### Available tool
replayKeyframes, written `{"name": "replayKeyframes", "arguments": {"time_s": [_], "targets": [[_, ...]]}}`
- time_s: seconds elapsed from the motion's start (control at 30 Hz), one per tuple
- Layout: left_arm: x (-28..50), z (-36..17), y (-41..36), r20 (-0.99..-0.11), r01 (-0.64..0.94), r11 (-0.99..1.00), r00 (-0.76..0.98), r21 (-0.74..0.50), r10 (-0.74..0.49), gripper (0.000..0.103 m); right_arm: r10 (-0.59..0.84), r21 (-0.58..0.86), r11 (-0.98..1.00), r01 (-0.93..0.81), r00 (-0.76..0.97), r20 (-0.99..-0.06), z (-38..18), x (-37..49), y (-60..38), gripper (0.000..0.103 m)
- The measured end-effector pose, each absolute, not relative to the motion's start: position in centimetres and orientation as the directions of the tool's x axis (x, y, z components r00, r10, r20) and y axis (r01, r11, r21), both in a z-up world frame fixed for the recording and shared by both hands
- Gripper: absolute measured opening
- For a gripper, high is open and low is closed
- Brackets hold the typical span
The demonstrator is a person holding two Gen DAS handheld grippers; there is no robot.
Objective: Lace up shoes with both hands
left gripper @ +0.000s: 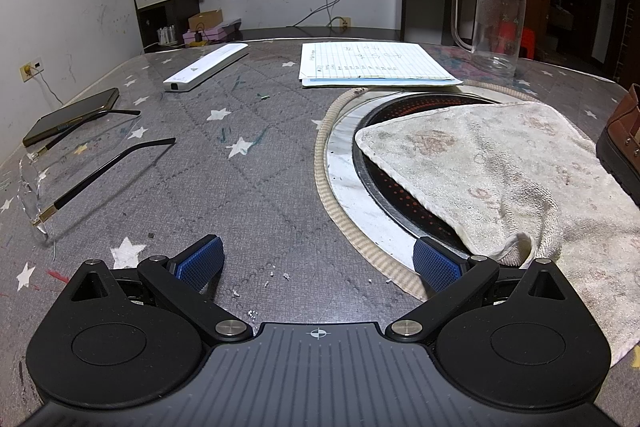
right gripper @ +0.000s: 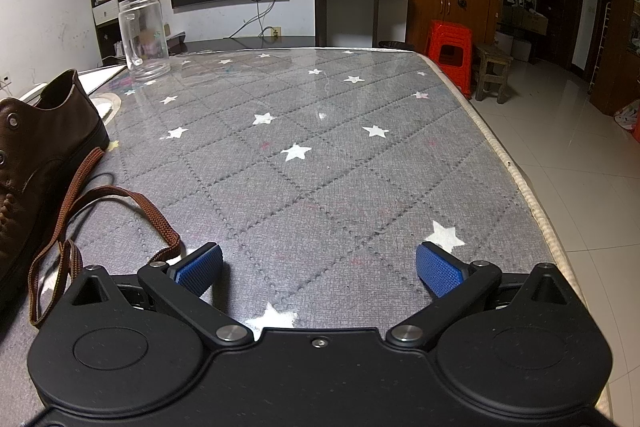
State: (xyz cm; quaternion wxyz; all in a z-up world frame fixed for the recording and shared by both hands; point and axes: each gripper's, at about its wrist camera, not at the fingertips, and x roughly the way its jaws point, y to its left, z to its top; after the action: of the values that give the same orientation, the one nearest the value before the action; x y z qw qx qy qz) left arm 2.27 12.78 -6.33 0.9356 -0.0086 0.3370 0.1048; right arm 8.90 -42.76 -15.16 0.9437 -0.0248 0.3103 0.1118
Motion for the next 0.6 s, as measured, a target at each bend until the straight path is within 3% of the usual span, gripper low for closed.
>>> {"name": "replayKeyframes", "arguments": {"time_s": [0.6], "targets": [[2.3, -6.3, 12.8, -0.632, -0.202, 0.978, 0.751, 0.055, 0.191, 0.102, 0.197, 0.024, 0.974, -0.227, 0.782, -0.591, -15.8, 8.3, -41.5, 0.103]]}}
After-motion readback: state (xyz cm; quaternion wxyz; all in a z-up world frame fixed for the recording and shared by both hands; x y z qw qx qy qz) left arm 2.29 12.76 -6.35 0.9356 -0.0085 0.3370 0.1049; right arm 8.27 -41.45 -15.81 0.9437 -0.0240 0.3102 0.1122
